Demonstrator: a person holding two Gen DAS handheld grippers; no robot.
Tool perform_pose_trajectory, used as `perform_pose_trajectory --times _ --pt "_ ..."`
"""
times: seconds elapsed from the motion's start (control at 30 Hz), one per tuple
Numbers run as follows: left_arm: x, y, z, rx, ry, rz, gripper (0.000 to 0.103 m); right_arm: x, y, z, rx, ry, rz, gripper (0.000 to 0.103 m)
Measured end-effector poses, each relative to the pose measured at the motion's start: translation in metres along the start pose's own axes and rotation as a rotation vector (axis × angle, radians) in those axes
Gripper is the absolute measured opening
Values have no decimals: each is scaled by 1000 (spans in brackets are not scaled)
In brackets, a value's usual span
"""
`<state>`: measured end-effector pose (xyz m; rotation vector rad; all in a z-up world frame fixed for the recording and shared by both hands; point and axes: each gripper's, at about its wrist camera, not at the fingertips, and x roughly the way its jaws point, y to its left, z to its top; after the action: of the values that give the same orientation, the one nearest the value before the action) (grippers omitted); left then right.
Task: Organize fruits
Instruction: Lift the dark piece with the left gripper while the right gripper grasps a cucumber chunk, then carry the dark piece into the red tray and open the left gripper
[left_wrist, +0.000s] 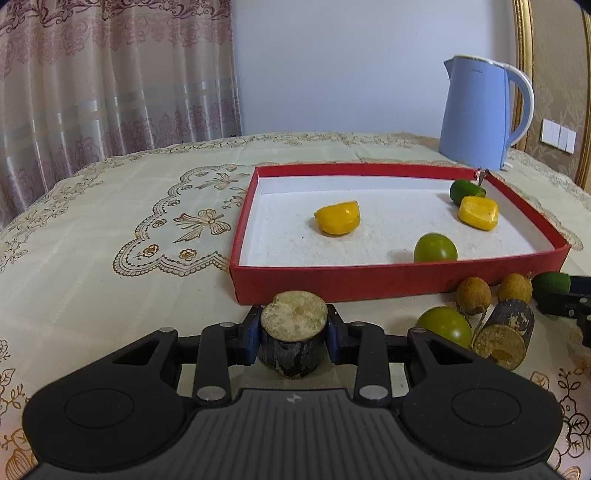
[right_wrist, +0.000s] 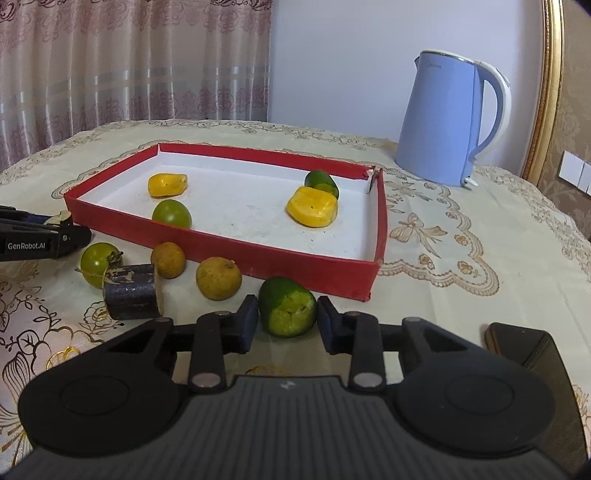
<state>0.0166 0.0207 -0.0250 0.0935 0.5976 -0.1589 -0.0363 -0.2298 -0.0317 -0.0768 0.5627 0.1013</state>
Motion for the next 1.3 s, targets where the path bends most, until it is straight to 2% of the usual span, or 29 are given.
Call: perform_pose_trajectory --times 0.4,0.73,0.93,1.07,1.3 --pt "0 2 0 -7 1 -13 35 3 -5 0 29 15 13 33" --pt "-10 8 -2 -39 -57 -52 34 2 -8 0 48 12 21 33" --pt "-17 3 -1 -16 -86 -18 34 2 -9 0 52 12 26 33" --pt "-25 1 8 -25 -99 -42 34 1 -9 0 57 7 29 33" --pt "-27 -15 42 23 -137 -52 34 -2 -9 0 59 -10 22 33"
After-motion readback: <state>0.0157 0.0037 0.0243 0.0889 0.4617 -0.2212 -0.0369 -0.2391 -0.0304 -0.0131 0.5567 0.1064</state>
